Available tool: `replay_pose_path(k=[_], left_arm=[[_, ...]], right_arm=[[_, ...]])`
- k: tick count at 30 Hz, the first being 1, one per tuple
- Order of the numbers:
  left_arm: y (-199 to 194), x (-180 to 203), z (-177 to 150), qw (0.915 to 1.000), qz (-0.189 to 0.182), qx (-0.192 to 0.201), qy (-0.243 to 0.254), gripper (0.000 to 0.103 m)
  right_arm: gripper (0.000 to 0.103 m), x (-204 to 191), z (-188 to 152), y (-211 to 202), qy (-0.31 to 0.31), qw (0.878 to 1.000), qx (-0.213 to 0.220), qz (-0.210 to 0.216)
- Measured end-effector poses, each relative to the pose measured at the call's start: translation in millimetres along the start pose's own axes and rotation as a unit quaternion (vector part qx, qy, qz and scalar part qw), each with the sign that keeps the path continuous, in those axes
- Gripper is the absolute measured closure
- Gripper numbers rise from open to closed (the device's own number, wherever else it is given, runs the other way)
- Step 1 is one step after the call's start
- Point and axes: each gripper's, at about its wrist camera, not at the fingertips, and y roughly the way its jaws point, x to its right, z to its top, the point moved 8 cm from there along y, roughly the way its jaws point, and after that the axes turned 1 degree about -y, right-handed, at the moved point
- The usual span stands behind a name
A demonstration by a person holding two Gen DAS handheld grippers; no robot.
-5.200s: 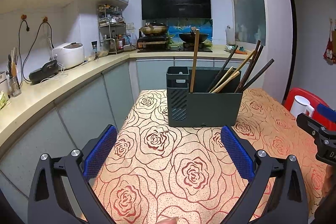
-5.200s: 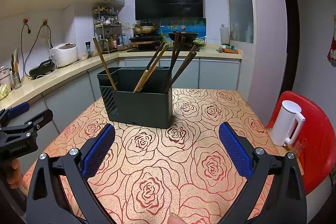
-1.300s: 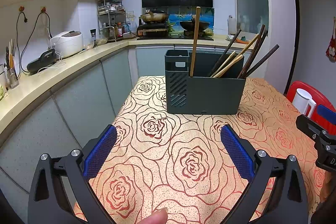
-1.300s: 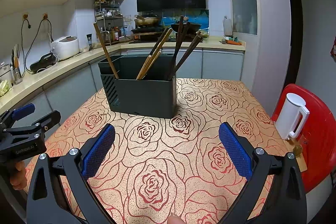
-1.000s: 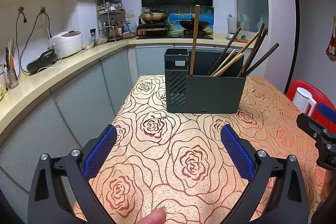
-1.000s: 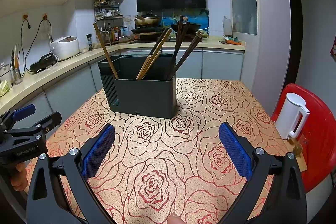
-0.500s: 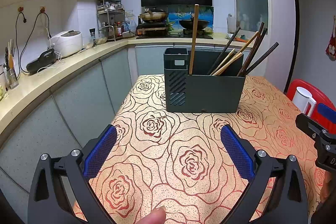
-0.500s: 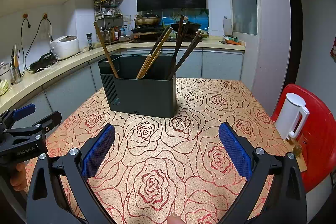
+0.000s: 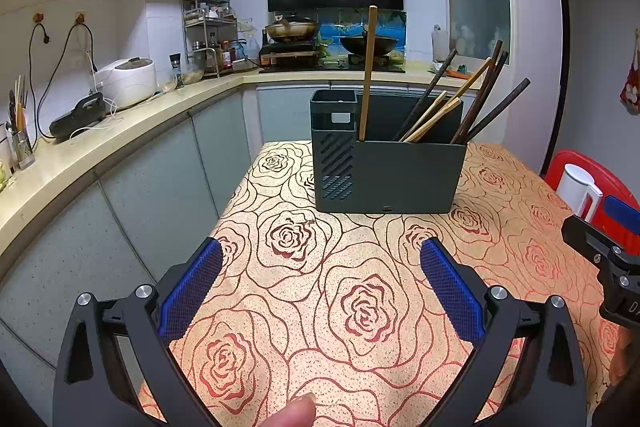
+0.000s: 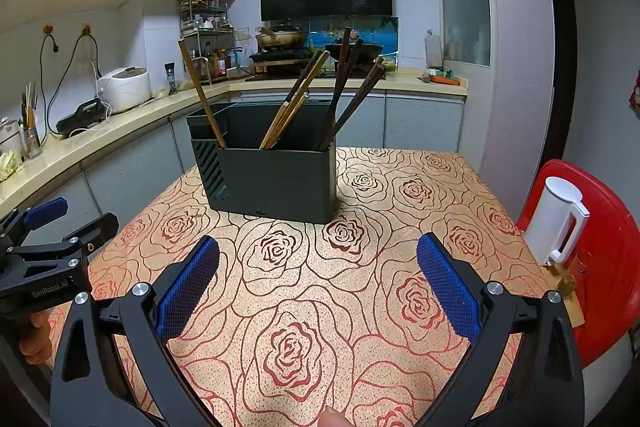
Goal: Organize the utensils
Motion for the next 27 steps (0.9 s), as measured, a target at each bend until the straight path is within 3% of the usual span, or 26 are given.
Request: replay_pose_path(k=[27], left_arm=[[0.5,3.2,-2.6,1.0,0.001,0.006,0.006,0.007]], right_arm=[[0.007,0.3,-4.0,2.5,-0.001,1.0,-0.003,0.0]])
